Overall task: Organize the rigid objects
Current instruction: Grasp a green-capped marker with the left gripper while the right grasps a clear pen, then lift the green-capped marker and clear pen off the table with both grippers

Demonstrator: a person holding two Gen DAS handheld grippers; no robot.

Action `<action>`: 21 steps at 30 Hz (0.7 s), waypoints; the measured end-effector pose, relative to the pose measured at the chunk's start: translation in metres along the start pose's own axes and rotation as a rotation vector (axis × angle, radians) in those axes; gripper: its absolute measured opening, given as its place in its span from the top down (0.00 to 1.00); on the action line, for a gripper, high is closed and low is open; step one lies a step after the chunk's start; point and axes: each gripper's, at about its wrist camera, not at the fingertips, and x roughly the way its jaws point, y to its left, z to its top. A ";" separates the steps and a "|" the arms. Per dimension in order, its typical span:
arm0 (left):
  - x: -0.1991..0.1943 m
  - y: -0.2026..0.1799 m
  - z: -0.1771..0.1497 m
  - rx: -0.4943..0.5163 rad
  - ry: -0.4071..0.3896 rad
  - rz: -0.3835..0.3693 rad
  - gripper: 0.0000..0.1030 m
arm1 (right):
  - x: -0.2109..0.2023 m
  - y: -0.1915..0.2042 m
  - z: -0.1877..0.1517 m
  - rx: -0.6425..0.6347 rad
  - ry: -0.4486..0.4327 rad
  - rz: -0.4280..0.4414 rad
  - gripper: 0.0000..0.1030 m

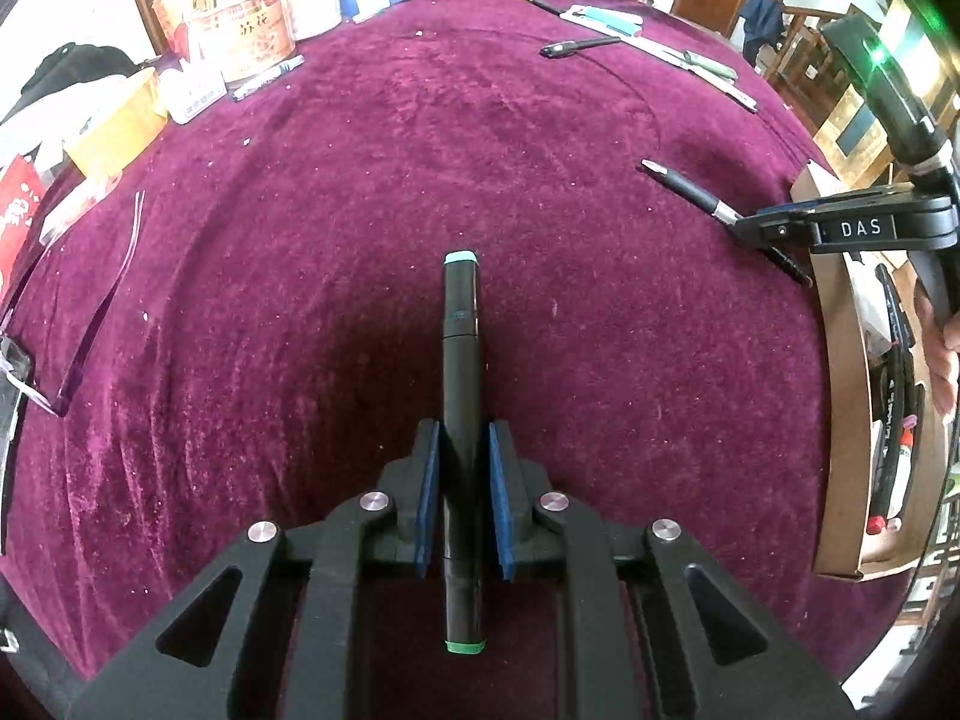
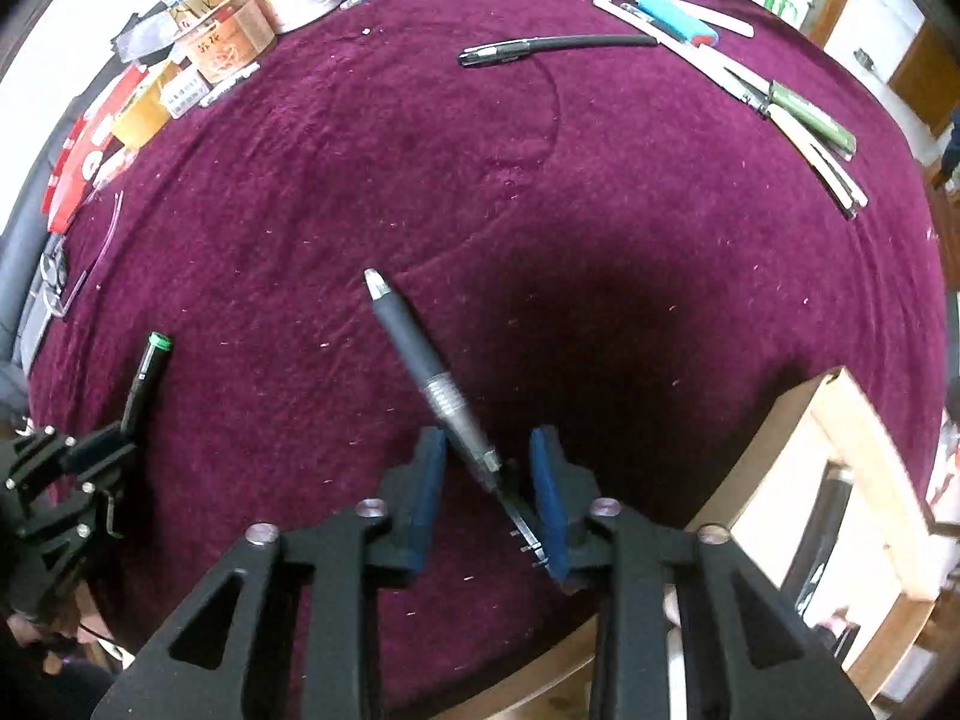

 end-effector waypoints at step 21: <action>-0.009 0.010 0.000 -0.003 0.013 -0.098 0.88 | -0.029 0.054 -0.116 0.292 -0.097 0.250 0.89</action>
